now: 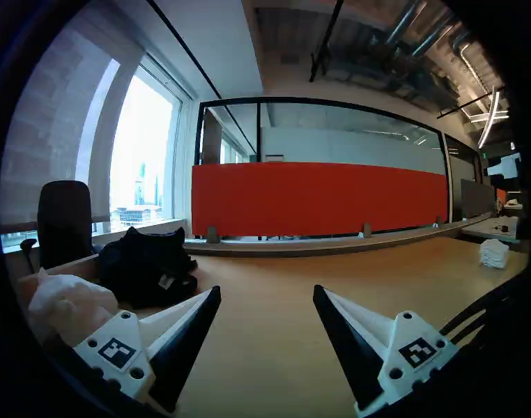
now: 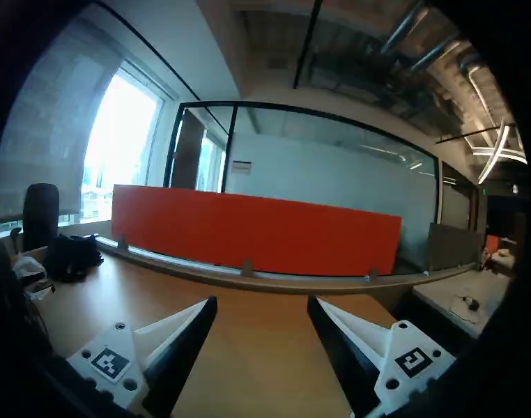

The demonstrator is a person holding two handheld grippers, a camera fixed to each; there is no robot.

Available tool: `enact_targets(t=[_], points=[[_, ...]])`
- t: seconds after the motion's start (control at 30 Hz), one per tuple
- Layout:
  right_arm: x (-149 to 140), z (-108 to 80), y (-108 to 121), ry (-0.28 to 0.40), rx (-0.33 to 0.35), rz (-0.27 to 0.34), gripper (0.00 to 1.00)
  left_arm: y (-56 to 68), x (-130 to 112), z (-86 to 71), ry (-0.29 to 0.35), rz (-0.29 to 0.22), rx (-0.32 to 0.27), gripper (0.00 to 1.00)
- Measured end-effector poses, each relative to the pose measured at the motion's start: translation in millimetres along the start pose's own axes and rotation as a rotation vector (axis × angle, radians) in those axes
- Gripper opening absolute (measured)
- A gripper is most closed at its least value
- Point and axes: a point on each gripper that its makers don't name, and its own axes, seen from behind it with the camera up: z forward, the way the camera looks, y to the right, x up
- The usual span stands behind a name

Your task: Fold towel

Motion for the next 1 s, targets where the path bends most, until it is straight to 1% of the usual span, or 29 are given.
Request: enact_targets(t=[0.1, 0.2, 0.5, 0.73, 1.0], points=[[-3, -0.7, 9, 0.019, -0.009, 0.015, 1.0, 0.4, 0, 0.2, 0.0, 0.0, 0.0, 0.99], [-12, -0.9, 17, 0.028, -0.016, 0.034, 1.0, 0.4, -1, 0.3, 0.0, 0.0, 0.0, 0.99], [-53, 0.6, 32, 0.042, -0.039, 0.064, 1.0, 0.9, -1, 0.8, 0.0, 0.0, 0.0, 0.99], [-83, -0.3, 31, 0.047, -0.04, 0.08, 1.0, 1.4, -2, 0.6, 0.001, 0.0, 0.0, 0.99], [-105, 3.8, 29, 0.049, -0.031, 0.082, 1.0, 1.6, -2, 0.5, 0.001, -0.001, 0.0, 0.98]])
